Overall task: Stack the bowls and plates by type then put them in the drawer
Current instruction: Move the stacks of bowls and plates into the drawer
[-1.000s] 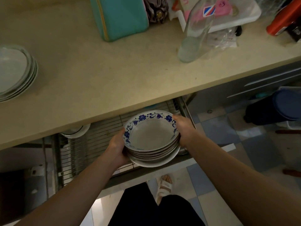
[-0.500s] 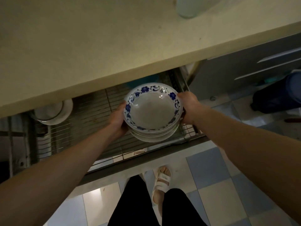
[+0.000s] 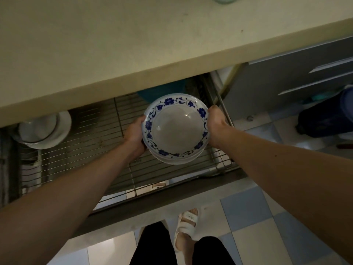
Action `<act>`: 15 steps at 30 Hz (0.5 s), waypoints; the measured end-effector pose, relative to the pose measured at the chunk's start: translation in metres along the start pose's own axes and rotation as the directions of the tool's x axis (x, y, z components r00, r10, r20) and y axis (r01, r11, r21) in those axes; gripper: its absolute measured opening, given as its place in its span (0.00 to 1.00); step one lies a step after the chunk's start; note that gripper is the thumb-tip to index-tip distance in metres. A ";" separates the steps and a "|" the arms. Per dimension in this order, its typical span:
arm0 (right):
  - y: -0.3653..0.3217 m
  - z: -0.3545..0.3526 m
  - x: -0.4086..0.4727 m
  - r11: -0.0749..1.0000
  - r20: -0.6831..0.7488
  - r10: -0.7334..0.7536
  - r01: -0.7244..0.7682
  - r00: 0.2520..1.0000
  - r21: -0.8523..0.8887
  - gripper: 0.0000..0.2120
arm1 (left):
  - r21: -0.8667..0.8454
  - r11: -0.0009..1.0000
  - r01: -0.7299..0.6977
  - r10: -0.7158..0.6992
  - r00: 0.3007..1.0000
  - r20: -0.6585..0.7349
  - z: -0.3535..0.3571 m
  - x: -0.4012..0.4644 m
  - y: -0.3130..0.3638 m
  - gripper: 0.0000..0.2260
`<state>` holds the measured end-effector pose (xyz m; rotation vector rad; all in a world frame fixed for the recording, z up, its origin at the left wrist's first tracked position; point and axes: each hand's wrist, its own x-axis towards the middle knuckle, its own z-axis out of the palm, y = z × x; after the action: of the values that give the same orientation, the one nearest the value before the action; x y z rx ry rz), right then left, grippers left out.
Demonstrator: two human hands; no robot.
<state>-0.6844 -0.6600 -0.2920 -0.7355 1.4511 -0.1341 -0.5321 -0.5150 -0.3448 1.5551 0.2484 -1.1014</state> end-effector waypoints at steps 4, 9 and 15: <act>0.002 -0.005 0.006 0.999 -0.032 0.034 -0.034 0.999 -0.001 0.19 | 0.039 0.999 -0.004 0.003 0.999 0.034 0.003 0.006 -0.005 0.25; -0.004 -0.009 0.006 0.999 -0.084 0.016 -0.011 0.996 0.049 0.19 | 0.090 0.996 0.016 -0.025 0.995 0.099 0.011 0.006 -0.004 0.17; -0.006 -0.016 0.005 1.000 -0.094 -0.012 0.013 0.995 0.010 0.17 | 0.135 0.990 0.037 -0.051 0.994 0.100 0.005 0.019 -0.001 0.22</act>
<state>-0.6964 -0.6728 -0.2925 -0.7380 1.5347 -0.1882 -0.5247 -0.5271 -0.3591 1.6110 0.1420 -1.2502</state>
